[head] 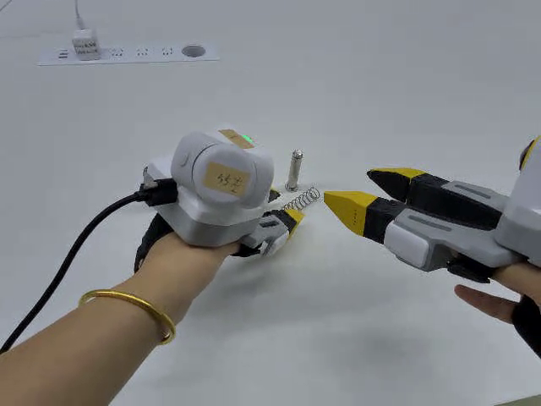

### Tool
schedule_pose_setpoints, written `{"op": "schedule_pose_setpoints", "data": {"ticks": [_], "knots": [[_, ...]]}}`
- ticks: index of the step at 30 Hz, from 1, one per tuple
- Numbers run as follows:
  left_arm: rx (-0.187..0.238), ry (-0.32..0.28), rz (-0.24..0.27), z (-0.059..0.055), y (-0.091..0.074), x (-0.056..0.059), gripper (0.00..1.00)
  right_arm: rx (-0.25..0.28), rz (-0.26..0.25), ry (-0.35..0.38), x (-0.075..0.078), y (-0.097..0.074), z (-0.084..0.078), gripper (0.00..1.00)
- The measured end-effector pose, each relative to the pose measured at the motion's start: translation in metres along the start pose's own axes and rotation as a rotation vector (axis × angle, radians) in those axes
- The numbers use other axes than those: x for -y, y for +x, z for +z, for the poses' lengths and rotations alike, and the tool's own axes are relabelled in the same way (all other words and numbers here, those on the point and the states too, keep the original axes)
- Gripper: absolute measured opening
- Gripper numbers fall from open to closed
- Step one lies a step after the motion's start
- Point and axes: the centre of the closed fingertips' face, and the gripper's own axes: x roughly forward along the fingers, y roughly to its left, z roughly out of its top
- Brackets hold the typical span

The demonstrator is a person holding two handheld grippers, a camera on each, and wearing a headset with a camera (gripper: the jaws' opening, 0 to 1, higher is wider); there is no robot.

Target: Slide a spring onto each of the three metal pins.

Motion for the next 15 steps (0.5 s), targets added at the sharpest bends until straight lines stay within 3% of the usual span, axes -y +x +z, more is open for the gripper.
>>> {"op": "schedule_pose_setpoints", "data": {"ticks": [15], "knots": [[-0.036,0.003,-0.023,-0.008,0.0067,0.001,0.16,-0.002,-0.022,0.022,0.0069,0.0023,-0.004,0.38]]}}
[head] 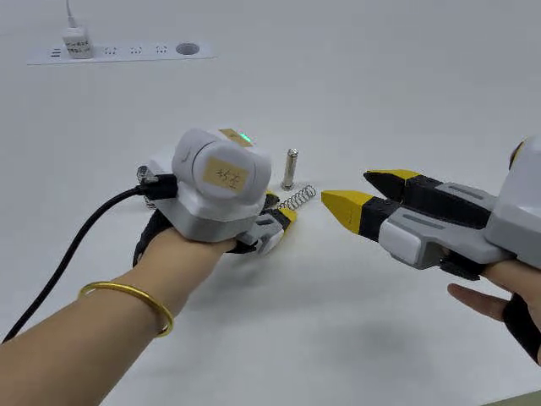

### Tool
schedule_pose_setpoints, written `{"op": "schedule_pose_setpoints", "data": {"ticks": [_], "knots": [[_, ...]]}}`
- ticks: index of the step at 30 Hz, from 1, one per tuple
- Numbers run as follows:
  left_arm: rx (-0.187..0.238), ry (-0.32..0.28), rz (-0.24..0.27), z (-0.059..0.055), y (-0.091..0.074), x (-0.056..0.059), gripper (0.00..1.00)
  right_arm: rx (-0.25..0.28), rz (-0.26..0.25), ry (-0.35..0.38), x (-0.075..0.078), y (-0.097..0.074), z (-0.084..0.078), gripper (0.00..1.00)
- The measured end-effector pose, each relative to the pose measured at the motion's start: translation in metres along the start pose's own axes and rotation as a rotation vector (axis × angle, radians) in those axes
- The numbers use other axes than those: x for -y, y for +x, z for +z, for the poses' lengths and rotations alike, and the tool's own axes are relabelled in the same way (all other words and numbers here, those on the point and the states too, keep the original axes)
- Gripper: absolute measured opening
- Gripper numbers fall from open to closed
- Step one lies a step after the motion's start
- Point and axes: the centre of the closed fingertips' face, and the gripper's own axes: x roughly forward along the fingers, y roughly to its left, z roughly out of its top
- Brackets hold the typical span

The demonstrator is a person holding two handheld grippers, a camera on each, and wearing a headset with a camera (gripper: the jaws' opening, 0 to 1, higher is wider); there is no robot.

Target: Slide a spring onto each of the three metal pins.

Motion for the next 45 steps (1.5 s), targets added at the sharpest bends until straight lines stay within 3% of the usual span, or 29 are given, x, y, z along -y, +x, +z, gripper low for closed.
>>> {"op": "schedule_pose_setpoints", "data": {"ticks": [19,25,35,45], "knots": [[0.001,-0.006,-0.014,0.001,-0.001,0.001,0.1,-0.022,-0.036,0.006,0.01,0.001,-0.005,0.37],[0.002,0.002,-0.024,0.003,-0.008,0.003,0.1,-0.028,-0.046,0.012,0.012,0.0,-0.007,0.37],[0.084,-0.032,-0.017,0.023,-0.034,0.007,0.1,-0.012,-0.036,0.036,0.009,0.0,-0.004,0.37],[0.159,-0.06,0.013,0.037,-0.069,0.008,0.1,0.022,0.033,0.073,-0.014,-0.001,0.01,0.37]]}}
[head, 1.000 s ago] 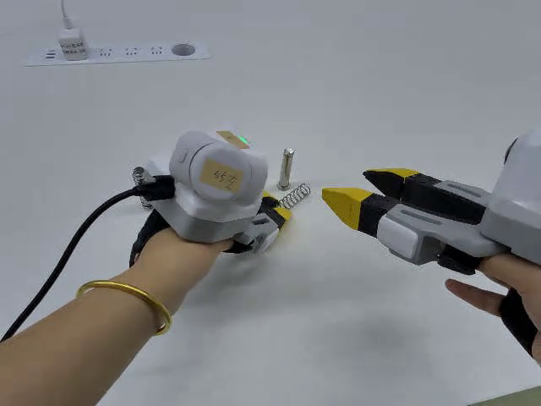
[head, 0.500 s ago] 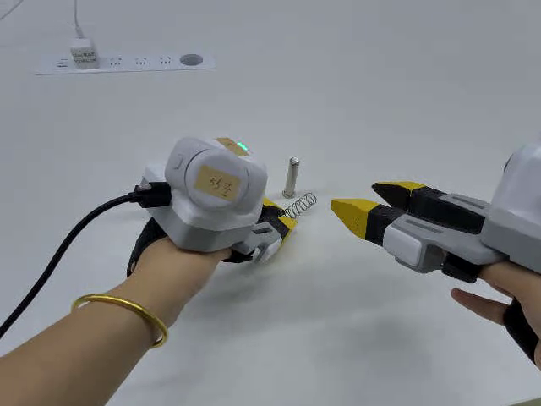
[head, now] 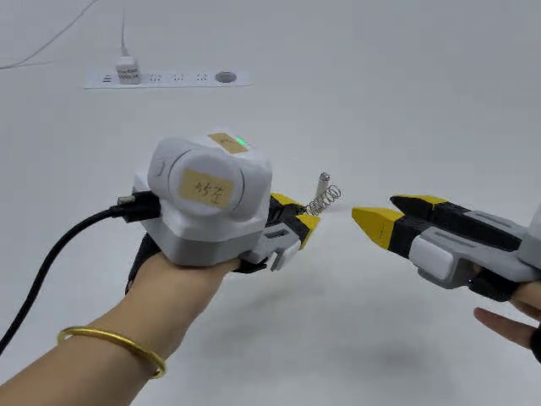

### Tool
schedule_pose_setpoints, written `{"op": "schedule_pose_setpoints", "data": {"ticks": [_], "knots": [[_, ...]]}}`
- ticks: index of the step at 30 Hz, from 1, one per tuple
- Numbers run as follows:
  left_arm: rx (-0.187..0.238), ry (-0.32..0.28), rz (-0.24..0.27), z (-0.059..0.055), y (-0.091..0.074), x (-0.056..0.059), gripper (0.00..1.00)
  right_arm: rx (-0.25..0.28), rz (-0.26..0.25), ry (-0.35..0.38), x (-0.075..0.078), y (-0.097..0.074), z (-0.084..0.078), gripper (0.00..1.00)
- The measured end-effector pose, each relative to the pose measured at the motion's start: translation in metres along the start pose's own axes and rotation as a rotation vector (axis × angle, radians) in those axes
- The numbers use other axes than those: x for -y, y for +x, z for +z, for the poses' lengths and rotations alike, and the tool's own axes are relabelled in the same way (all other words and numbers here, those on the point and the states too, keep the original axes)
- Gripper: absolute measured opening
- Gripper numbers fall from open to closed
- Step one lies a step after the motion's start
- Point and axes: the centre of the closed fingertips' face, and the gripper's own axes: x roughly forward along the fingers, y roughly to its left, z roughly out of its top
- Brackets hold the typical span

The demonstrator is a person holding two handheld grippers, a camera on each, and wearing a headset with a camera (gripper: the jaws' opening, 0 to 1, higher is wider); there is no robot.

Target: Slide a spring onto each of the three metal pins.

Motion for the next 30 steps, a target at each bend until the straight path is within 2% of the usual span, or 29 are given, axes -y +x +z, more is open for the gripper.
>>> {"op": "schedule_pose_setpoints", "data": {"ticks": [11,19,30], "knots": [[0.069,-0.029,0.018,0.013,-0.029,0.007,0.1,0.017,0.086,0.092,-0.023,0.011,0.008,0.35],[0.118,-0.069,0.02,0.021,-0.043,0.012,0.1,0.027,0.146,0.167,-0.038,0.016,0.013,0.31],[0.169,-0.105,0.019,0.024,-0.057,0.017,0.1,0.035,0.224,0.272,-0.055,0.02,0.018,0.25]]}}
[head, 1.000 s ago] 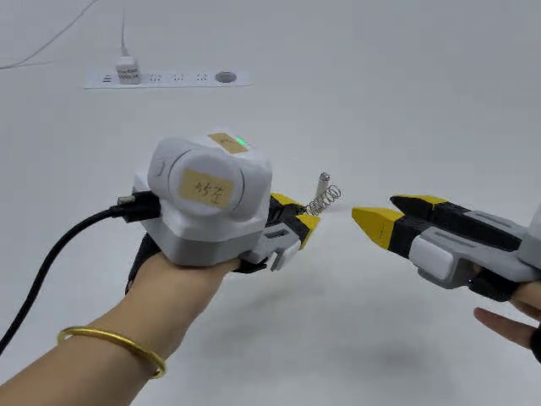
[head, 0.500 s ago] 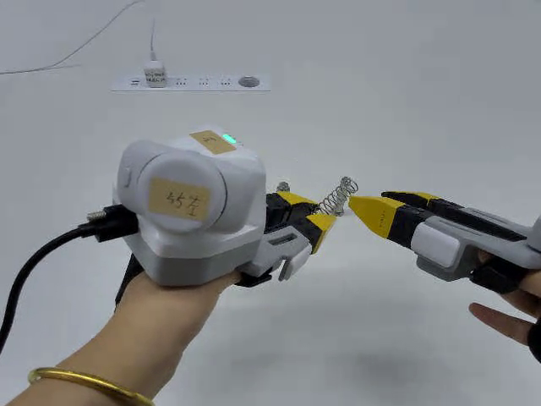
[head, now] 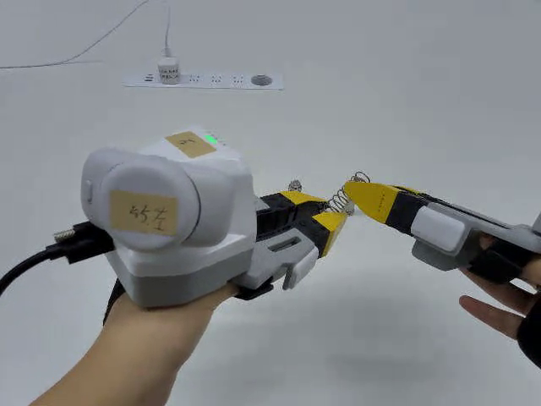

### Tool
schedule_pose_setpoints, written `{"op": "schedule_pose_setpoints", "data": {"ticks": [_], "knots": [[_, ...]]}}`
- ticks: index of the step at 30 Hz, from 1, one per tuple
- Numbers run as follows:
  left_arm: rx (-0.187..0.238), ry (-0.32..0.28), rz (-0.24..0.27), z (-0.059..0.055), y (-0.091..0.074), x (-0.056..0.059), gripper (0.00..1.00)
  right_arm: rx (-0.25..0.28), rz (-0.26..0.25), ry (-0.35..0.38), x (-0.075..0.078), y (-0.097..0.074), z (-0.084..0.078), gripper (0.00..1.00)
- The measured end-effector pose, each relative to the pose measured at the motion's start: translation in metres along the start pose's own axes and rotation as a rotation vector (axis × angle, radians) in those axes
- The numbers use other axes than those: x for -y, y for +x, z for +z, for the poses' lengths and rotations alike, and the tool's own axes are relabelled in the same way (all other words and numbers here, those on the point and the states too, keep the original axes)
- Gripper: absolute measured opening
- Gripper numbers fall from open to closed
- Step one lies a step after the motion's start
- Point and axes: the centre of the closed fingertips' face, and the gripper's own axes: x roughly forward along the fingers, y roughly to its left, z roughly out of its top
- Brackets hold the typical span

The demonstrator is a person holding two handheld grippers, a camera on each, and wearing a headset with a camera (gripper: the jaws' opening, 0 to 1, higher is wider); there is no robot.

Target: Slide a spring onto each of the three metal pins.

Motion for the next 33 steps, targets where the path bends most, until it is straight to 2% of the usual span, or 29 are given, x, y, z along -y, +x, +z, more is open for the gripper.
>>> {"op": "schedule_pose_setpoints", "data": {"ticks": [11,23,33], "knots": [[0.031,-0.025,-0.009,0.002,-0.007,0.005,0.1,-0.012,0.04,0.095,-0.007,0.005,-0.006,0.19],[0.045,-0.028,-0.02,0.003,-0.009,0.008,0.1,0.014,0.101,0.241,-0.013,0.004,-0.005,0.13],[0.039,-0.001,-0.009,0.001,-0.009,0.007,0.1,0.019,0.114,0.24,-0.015,0.005,-0.006,0.12]]}}
